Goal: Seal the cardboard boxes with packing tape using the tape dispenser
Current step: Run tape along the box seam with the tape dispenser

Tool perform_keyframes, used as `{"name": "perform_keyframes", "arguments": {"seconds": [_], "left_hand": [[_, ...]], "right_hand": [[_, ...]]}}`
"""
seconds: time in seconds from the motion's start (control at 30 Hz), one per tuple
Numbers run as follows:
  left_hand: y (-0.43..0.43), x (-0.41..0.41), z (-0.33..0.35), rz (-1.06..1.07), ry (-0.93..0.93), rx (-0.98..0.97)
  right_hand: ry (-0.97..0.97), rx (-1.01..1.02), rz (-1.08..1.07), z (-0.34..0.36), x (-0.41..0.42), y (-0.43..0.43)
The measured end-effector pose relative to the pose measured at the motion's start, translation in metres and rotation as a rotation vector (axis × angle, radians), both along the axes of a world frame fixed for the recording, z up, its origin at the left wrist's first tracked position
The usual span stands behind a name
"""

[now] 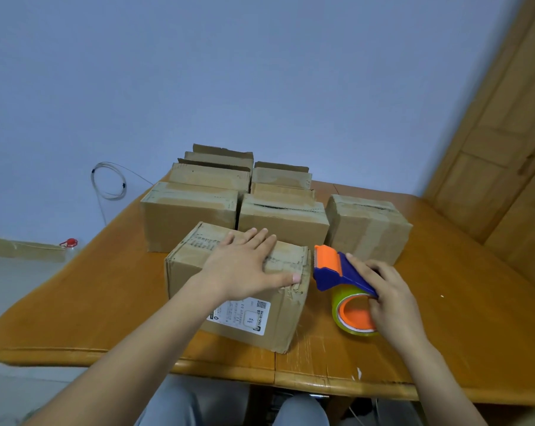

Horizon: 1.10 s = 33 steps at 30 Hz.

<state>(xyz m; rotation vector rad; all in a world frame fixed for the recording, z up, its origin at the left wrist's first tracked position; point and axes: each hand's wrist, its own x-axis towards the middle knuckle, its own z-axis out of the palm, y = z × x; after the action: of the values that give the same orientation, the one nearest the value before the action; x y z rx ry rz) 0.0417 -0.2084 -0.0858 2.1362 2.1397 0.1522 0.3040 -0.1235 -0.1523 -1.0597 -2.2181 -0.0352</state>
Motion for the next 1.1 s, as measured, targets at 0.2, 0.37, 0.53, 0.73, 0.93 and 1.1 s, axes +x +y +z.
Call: {"name": "perform_keyframes", "arguments": {"seconds": [0.2,0.37,0.53,0.73,0.93,1.1], "left_hand": [[0.001,0.002,0.001,-0.008,0.012,-0.004],[0.003,0.004,0.008,-0.008,0.03,-0.027],[0.011,0.032,0.014,-0.053,-0.013,-0.081],[0.022,0.032,-0.002,-0.097,0.026,-0.005],[0.019,0.034,-0.001,-0.102,0.002,-0.004],[0.02,0.033,-0.001,-0.116,-0.034,0.02]], "right_hand": [[0.268,-0.19,0.037,-0.034,-0.015,-0.01],[0.405,-0.267,0.047,-0.051,-0.028,-0.015],[0.416,-0.203,0.008,-0.058,-0.034,-0.017],[0.433,-0.17,-0.014,-0.06,-0.039,-0.019],[0.434,-0.143,-0.01,-0.062,-0.042,-0.019],[0.507,-0.2,-0.003,-0.056,-0.026,-0.014]]}}
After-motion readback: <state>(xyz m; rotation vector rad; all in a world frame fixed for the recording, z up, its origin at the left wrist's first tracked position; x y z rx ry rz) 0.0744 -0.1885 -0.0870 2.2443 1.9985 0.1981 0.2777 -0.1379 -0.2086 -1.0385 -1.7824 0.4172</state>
